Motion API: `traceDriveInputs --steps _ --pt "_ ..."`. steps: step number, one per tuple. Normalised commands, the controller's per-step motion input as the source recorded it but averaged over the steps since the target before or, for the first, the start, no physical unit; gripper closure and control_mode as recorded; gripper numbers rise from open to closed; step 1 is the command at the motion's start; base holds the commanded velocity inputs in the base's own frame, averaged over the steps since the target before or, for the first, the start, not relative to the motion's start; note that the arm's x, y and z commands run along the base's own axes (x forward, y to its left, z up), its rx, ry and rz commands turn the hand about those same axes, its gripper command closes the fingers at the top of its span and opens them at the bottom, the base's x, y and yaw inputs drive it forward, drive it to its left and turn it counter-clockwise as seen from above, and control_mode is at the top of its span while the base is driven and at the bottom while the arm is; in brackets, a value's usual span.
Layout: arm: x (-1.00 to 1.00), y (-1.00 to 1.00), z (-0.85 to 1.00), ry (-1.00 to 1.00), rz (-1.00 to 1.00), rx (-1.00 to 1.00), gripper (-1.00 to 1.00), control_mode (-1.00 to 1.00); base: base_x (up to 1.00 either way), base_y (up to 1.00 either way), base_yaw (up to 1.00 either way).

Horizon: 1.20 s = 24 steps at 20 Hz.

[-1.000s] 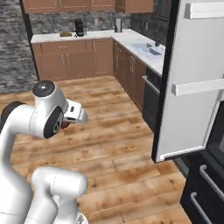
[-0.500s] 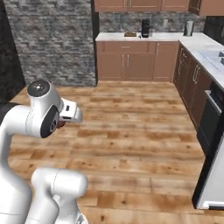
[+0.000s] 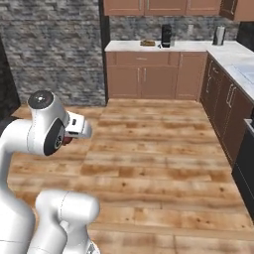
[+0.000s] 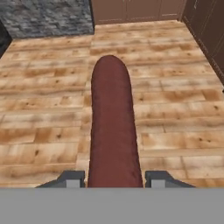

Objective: Retrieve the sausage and cheese from the fridge and place them on the cutting board on the counter.

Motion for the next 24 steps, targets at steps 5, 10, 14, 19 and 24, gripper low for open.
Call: traceDriveInputs --steps 5,10,14,19,24 --pt "0.0 0.0 0.0 0.0 0.0 0.0 1.0 1.0 0.94 0.0 0.01" --pt "0.0 0.0 0.0 0.0 0.0 0.0 1.0 1.0 0.94 -0.04 0.02" --pt "0.0 0.0 0.0 0.0 0.0 0.0 1.0 1.0 0.93 -0.08 0.02" --pt "0.0 0.0 0.0 0.0 0.0 0.0 1.0 1.0 0.92 -0.1 0.02" --pt "0.0 0.0 0.0 0.0 0.0 0.0 1.0 1.0 0.91 -0.12 0.03"
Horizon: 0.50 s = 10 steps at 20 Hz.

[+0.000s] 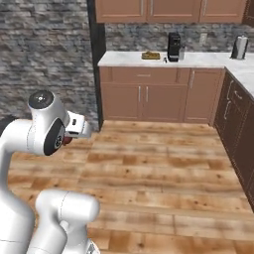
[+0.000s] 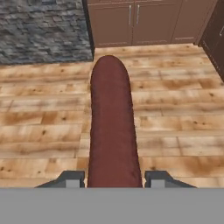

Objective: Retrieve the sausage and cheese from the fridge and place them on the cutting board on the counter.

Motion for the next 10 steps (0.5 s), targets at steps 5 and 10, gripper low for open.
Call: traceDriveInputs --steps 5,10 --pt "0.0 0.0 0.0 0.0 0.0 0.0 1.0 1.0 0.85 -0.23 0.03" --pt "0.0 0.0 0.0 0.0 0.0 0.0 1.0 1.0 0.82 -0.27 0.02"
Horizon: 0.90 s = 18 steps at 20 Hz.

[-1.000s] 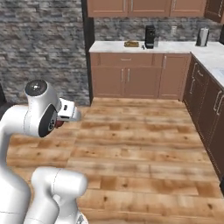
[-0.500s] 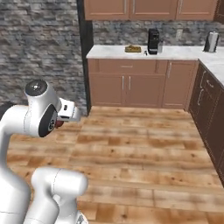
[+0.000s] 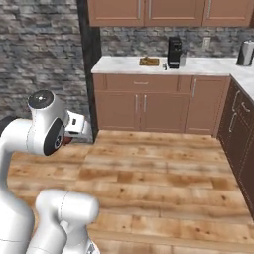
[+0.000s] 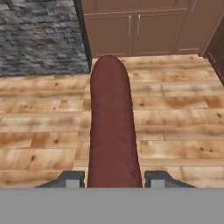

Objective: Retrieve the sausage and cheese from the fridge and place them on the cutting board on the counter.

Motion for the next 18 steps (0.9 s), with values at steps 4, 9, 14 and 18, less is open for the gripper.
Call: traceDriveInputs --steps 4,9,14,18 --pt "0.0 0.0 0.0 0.0 0.0 0.0 1.0 1.0 0.81 -0.29 0.01" --pt "0.0 0.0 0.0 0.0 0.0 0.0 1.0 1.0 0.77 -0.37 0.01" --pt "0.0 0.0 0.0 0.0 0.0 0.0 1.0 1.0 0.75 -0.38 0.01" --pt "0.0 0.0 0.0 0.0 0.0 0.0 1.0 1.0 0.78 -0.34 0.01"
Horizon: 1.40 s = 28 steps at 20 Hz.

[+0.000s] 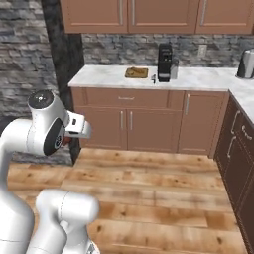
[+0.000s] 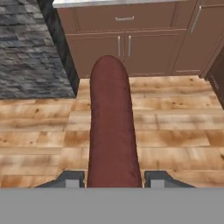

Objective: Retrieve the sausage and cheese from the fridge and place them on the cutting board on the counter.

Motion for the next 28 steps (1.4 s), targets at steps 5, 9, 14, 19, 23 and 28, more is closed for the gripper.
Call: traceDriveInputs --steps 5,9,14,19,23,28 --pt "0.0 0.0 0.0 0.0 0.0 0.0 1.0 1.0 0.83 -0.27 0.01" --pt "0.0 0.0 0.0 0.0 0.0 0.0 1.0 1.0 0.9 -0.15 0.01" --pt "0.0 0.0 0.0 0.0 0.0 0.0 1.0 1.0 0.9 -0.16 0.01" --pt "0.0 0.0 0.0 0.0 0.0 0.0 1.0 1.0 0.91 -0.14 0.02" --pt "0.0 0.0 0.0 0.0 0.0 0.0 1.0 1.0 0.89 -0.16 0.02" --pt "0.0 0.0 0.0 0.0 0.0 0.0 1.0 1.0 0.85 -0.23 0.01"
